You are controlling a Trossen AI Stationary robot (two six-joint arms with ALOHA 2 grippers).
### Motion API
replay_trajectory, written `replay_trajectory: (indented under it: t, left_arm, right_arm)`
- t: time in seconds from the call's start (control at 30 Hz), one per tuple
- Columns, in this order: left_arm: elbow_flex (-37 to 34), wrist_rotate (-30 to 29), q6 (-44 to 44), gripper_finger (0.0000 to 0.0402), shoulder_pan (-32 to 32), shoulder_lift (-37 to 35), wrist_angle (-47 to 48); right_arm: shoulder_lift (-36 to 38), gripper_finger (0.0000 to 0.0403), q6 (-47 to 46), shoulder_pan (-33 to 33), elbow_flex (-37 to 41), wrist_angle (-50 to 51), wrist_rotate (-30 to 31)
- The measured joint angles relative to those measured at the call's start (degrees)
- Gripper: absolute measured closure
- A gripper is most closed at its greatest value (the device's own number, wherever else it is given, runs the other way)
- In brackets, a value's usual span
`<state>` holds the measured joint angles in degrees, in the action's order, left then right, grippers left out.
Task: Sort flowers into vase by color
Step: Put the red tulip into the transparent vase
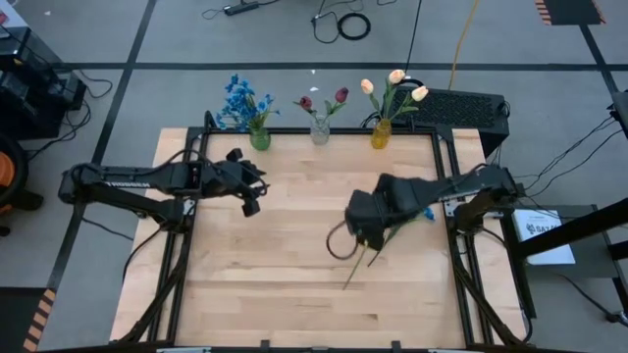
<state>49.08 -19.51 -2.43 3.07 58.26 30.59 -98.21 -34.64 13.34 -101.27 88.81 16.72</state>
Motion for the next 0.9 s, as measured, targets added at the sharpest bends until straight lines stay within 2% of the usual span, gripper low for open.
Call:
replay_trajectory:
  t: [0.17,0.27,0.4,0.53,0.7,0.8,0.9]
  left_arm:
    - [-1.8,-0.04,-1.78,0.0226,-3.71,0.0,-0.76]
    - [-4.09,-0.04,-1.79,0.0226,-5.44,0.02,-2.34]
    - [-6.27,-0.09,-4.31,0.0226,-6.9,0.02,-4.14]
    - [-7.41,-0.11,-7.77,0.0226,-8.23,0.02,-6.03]
    - [-7.41,-0.66,-12.31,0.0226,-10.13,0.28,-6.11]
    - [-7.41,-1.36,-13.42,0.0226,-11.49,0.26,-6.21]
    - [-7.41,-3.46,-13.59,0.0226,-12.29,0.26,-6.36]
  right_arm:
    - [-0.3,0.0133,-17.93,7.16,4.39,-3.17,7.17]
    - [-0.35,0.0133,-25.7,10.28,11.24,-8.81,6.95]
    - [-0.46,0.0133,-33.26,13.24,22.13,-22.13,4.13]
    - [-0.46,0.0133,-49.76,13.14,31.12,-33.19,4.87]
    - [-0.46,0.0133,-56.68,12.49,38.41,-45.92,10.68]
    - [-0.48,0.0133,-63.57,12.55,39.87,-47.29,14.2]
    - [-0.68,0.0133,-65.45,12.51,40.0,-46.59,15.03]
